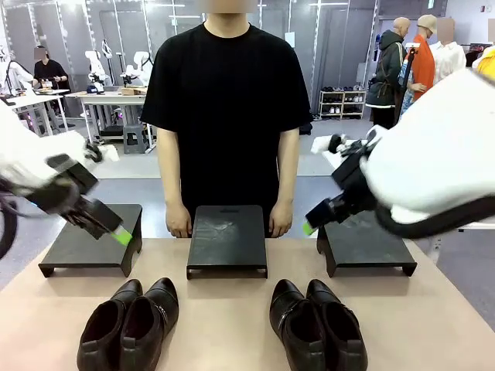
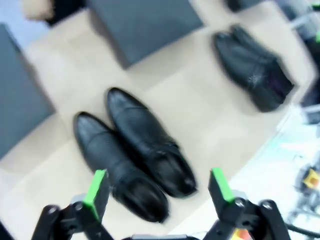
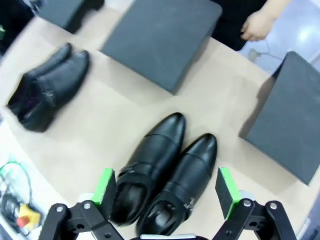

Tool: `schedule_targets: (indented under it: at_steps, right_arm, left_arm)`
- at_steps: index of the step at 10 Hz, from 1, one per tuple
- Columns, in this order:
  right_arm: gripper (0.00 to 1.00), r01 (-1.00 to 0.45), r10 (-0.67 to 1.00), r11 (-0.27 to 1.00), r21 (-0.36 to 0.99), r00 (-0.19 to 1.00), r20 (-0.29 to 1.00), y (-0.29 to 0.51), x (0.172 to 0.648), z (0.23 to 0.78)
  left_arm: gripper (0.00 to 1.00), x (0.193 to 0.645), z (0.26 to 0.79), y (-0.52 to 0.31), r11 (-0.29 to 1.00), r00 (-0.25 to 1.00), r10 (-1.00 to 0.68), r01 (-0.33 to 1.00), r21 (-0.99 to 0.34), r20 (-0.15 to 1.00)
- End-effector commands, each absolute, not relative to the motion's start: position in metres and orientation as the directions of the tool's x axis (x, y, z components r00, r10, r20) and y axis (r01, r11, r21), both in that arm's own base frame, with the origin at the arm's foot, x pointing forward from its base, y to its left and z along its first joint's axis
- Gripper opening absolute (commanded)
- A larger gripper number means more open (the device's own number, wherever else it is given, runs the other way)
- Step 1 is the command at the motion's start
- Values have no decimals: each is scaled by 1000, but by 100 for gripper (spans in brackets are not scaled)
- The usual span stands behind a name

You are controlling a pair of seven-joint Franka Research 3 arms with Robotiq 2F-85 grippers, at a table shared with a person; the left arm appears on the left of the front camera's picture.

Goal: Place the shoes on the stand as instructed by the person.
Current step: Pick up one pair of Shoes and place it on the Shoes Stand indicated by the person.

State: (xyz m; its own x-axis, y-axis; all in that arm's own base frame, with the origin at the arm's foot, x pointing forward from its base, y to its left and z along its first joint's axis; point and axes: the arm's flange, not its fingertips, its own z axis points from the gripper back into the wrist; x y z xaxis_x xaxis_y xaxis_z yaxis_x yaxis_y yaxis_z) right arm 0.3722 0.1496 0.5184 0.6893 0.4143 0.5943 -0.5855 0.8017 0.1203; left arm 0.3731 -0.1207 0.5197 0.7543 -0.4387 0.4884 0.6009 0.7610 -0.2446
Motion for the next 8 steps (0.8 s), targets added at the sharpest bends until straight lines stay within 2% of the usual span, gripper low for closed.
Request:
schedule_targets:
  at_steps: [1, 2, 3, 5, 8]
  right_arm:
    - [100, -593, 322, 729, 343, 738, 593, 96, 358, 540]
    - [100, -579, 266, 674, 459, 770, 580, 65, 345, 548]
    - [100, -551, 174, 631, 546, 786, 593, 22, 326, 552]
    - [100, -504, 5, 575, 645, 791, 612, -51, 291, 547]
    - [100, -464, -246, 518, 718, 724, 645, -135, 219, 529]
  left_arm:
    - [100, 362, 556, -68, 659, 815, -419, 576, -483, 400]
    - [100, 355, 567, -34, 660, 847, -386, 530, -533, 365]
    - [100, 341, 579, 9, 519, 836, -340, 548, -656, 430]
    - [100, 320, 567, 82, 396, 838, -233, 546, -739, 494]
    - [100, 272, 521, 178, 316, 839, 29, 508, -801, 544]
